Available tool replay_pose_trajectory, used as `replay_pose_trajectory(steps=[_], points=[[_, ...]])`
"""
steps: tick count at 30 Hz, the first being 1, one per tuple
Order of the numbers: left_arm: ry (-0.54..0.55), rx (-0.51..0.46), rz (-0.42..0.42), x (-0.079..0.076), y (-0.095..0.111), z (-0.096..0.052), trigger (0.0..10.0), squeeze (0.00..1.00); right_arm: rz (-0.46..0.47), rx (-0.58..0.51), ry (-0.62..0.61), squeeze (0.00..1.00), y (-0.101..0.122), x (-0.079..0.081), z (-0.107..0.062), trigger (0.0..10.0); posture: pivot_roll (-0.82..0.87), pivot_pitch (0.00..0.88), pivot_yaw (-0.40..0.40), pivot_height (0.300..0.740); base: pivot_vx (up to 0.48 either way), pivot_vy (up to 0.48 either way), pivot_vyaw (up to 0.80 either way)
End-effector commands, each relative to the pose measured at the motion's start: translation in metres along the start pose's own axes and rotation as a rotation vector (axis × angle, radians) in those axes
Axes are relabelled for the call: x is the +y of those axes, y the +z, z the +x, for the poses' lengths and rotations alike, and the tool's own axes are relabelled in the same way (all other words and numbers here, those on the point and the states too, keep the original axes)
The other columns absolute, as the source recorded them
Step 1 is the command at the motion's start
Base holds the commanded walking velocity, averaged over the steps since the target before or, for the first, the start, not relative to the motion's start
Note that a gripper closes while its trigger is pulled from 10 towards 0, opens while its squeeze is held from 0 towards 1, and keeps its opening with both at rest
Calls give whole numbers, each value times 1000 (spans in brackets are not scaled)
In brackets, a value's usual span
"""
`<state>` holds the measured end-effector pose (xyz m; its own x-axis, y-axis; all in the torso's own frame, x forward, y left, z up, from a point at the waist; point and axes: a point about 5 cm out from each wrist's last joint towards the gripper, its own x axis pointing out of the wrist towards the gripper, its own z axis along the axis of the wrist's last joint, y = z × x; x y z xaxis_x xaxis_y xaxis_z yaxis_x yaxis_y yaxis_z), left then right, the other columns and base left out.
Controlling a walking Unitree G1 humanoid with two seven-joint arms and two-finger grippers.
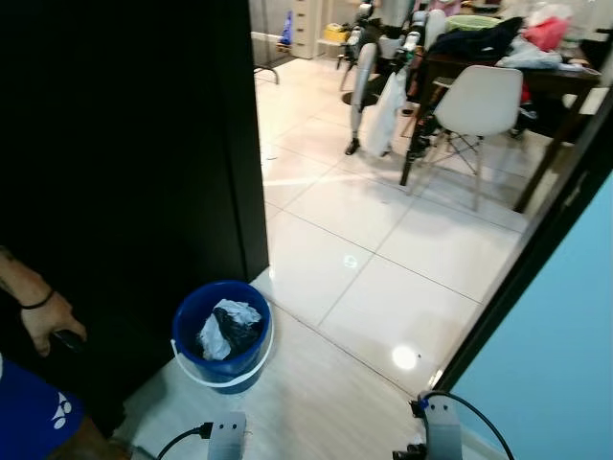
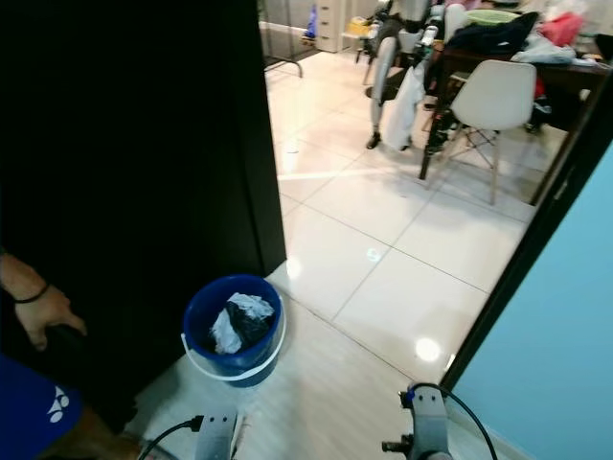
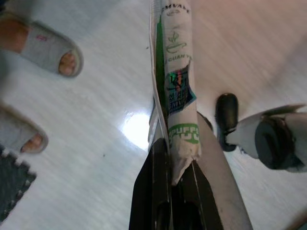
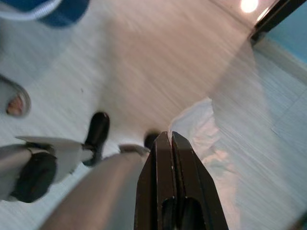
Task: Clean up the room
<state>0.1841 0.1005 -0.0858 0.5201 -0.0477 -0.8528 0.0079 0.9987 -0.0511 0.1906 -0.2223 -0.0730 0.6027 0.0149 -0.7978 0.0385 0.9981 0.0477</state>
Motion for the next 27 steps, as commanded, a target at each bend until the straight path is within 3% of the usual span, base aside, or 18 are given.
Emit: replay_pose_trajectory(steps=[1,3,5,6,14,22,23,24,26,27], points=[[-50,54,-7,-29,-17,-5,10000,0,-14,5,0,0,1,-1,0,10000,-28,78,19,740,0,0,725],[-55,54,-5,-35,-17,-5,10000,0,-16,4,1,0,1,-1,0,10000,-27,78,19,740,0,0,719],[-32,48,-19,-11,-20,-3,10000,0,-18,3,2,0,1,-1,0,10000,-27,79,19,740,0,0,722],[-26,48,-14,-8,-21,-3,10000,0,-19,3,3,0,1,-1,0,10000,-27,79,19,740,0,0,719],[-45,35,-58,-9,-18,-3,10000,0,-29,1,-5,0,0,-2,0,10000,-29,79,21,740,0,0,719],[-41,-38,-87,-9,2,-1,10000,0,-53,26,-46,0,-1,-4,0,10000,-33,79,23,740,459,0,0],[-23,-66,-103,26,6,0,10000,0,-47,25,-48,0,-1,-4,0,10000,-31,77,23,740,480,0,0],[-23,-66,-103,26,6,0,10000,0,-47,25,-48,0,-1,-4,0,10000,-31,77,23,740,480,0,0],[10,-105,-120,84,9,-6,10000,0,-40,22,-50,0,0,-4,0,10000,-31,76,25,740,480,0,0],[23,-114,-123,103,10,-9,10000,0,-40,22,-50,0,0,-4,0,10000,-31,76,25,740,480,0,0]])
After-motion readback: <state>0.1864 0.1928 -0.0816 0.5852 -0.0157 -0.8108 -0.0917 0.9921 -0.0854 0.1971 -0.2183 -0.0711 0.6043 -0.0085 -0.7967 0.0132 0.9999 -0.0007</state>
